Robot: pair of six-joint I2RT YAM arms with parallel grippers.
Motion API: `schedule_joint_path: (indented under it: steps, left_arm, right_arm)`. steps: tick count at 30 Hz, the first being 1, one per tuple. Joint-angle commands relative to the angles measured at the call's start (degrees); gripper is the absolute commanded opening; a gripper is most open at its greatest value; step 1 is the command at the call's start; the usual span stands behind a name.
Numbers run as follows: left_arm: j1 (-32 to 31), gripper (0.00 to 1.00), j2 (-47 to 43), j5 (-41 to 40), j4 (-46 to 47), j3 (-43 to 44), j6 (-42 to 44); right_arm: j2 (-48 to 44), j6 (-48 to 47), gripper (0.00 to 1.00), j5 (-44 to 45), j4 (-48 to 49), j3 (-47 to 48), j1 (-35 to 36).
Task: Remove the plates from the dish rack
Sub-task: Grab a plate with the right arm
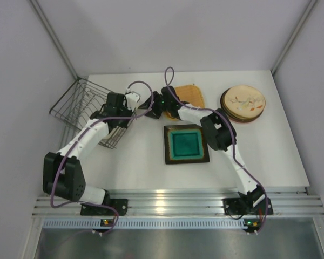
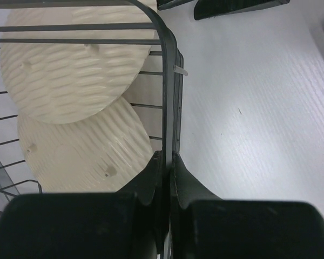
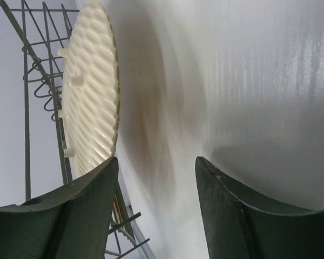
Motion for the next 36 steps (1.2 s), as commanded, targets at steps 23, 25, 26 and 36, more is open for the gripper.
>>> schedule_joint_path:
  steps: [23, 25, 26, 36]
  left_arm:
    - [1.6, 0.0, -16.2, -5.9, 1.9, -7.7, -9.8]
    - [1.6, 0.0, -16.6, -4.4, 1.9, -8.3, -10.6]
    - [1.6, 0.0, -16.7, -3.6, 1.7, -8.4, -10.9]
    - [1.5, 0.0, -20.9, -2.6, 2.0, -9.9, -12.8]
  right_arm:
    - [-1.3, 12.4, 0.61, -7.2, 8.5, 3.6, 0.6]
    - [0.2, 13.7, 0.61, -7.7, 8.3, 7.3, 1.1]
    - [1.8, 14.5, 0.59, -8.0, 8.2, 8.6, 1.6]
    - [4.0, 14.7, 0.5, -9.1, 6.2, 10.9, 2.8]
